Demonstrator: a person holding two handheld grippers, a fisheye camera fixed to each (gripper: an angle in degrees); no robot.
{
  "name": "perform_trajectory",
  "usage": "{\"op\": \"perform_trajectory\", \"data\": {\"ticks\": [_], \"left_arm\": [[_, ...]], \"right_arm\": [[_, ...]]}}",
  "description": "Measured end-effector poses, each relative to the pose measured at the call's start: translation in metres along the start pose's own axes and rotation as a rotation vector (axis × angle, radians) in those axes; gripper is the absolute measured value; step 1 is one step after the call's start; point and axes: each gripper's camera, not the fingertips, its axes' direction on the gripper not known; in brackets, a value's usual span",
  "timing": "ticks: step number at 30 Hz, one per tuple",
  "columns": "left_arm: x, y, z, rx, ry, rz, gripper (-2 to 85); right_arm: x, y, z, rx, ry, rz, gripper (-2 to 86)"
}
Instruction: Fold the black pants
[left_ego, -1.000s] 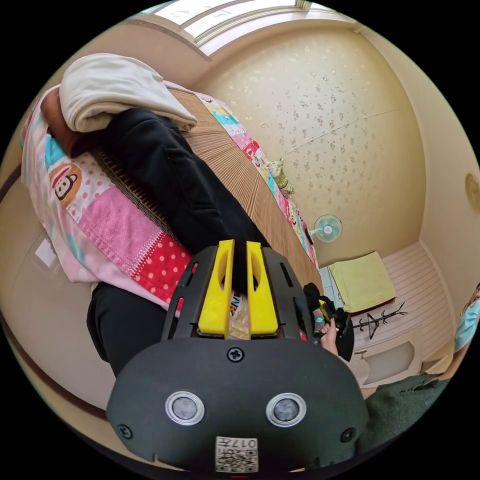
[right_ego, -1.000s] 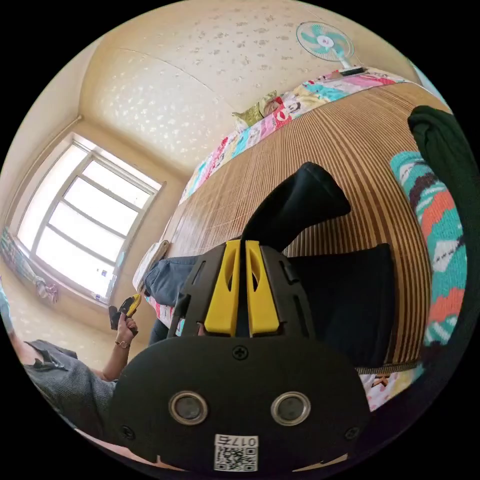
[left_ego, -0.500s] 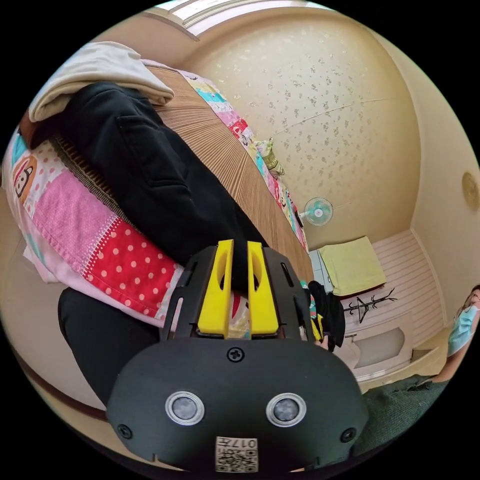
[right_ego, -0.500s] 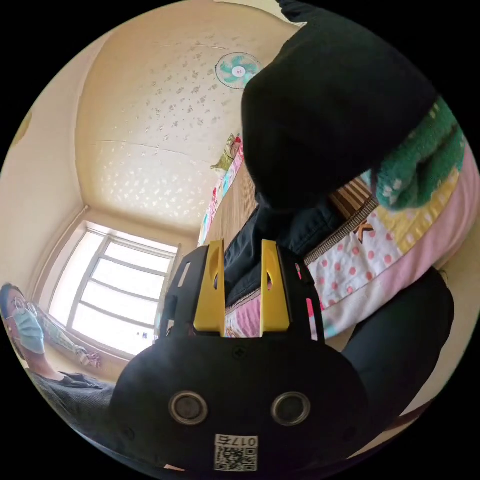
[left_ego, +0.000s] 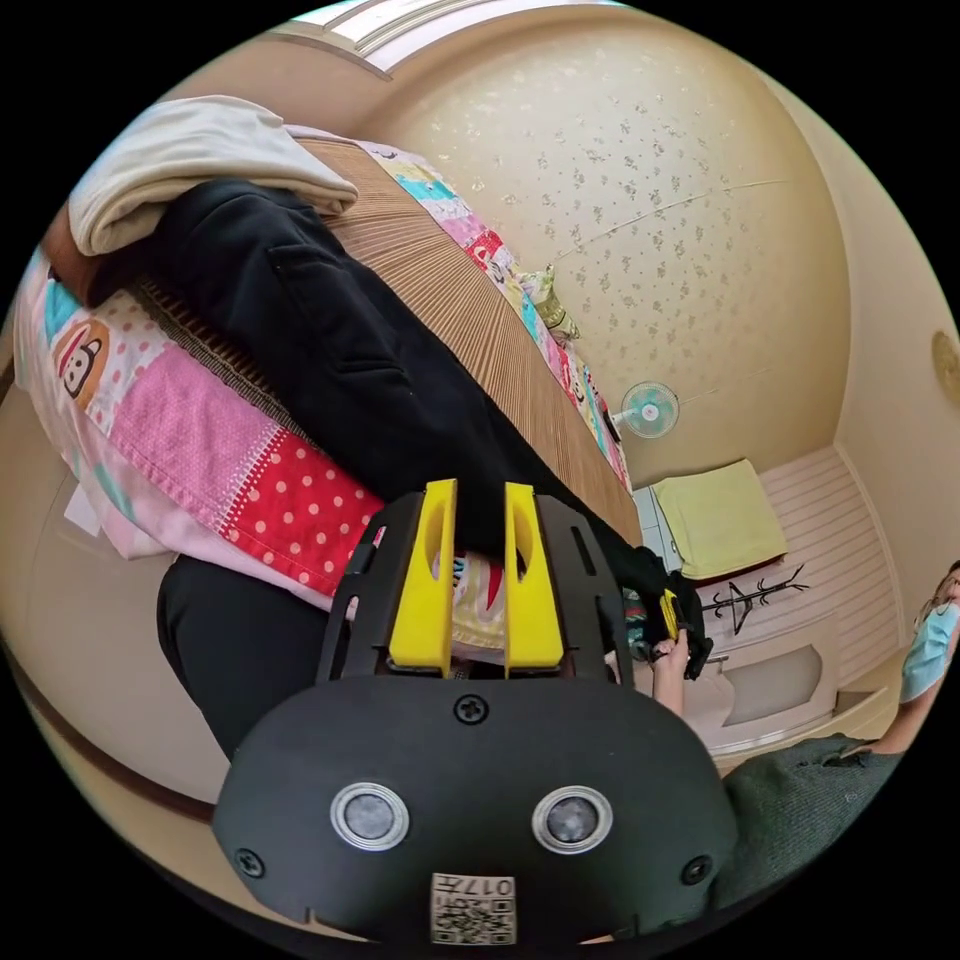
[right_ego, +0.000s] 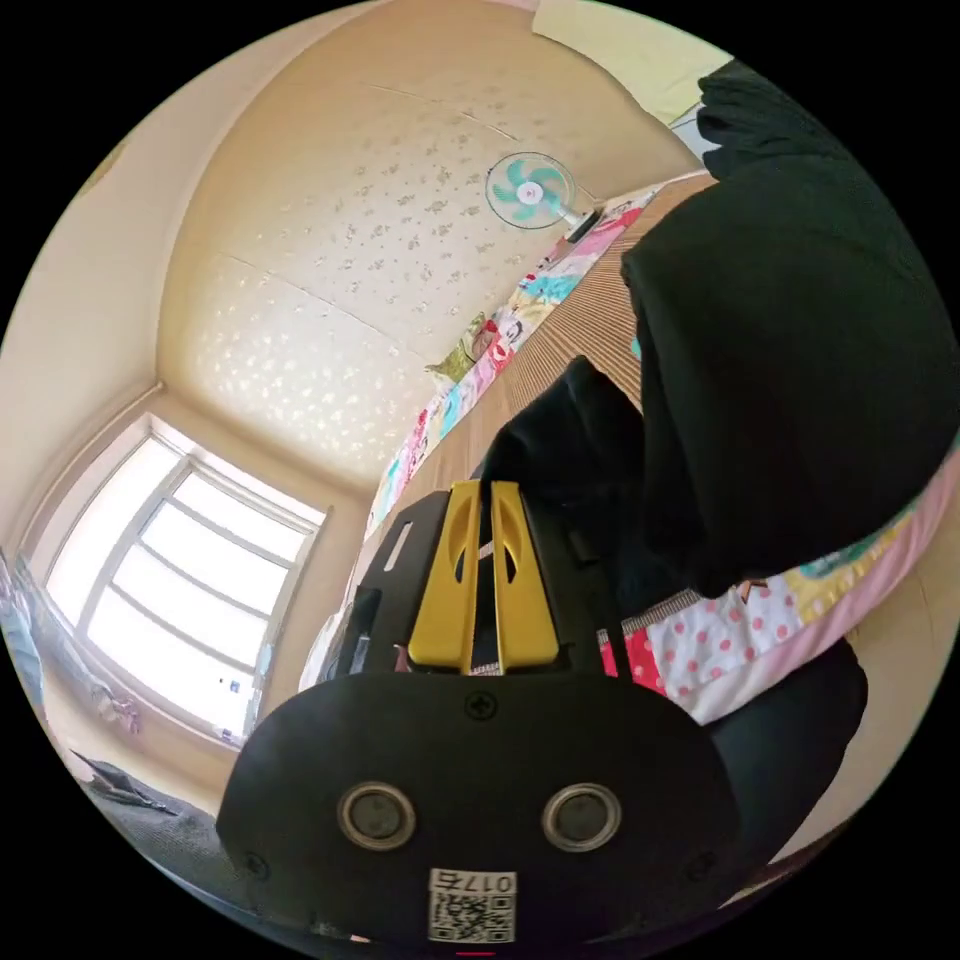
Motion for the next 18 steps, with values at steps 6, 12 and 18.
{"op": "perform_trajectory", "data": {"ticks": [6, 12, 18], "left_arm": [[-0.027, -0.016, 0.008, -0.024, -0.071, -0.108, 13.7], [-0.046, -0.047, 0.016, -0.067, -0.108, -0.152, 14.8], [-0.091, -0.077, 0.017, -0.186, 0.061, -0.294, 6.0]], "right_arm": [[0.107, 0.037, -0.009, -0.151, -0.022, 0.368, 4.2], [0.104, 0.031, -0.052, -0.02, -0.037, 0.348, 8.2], [0.1, -0.008, -0.02, -0.218, -0.16, 0.338, 3.0]]}}
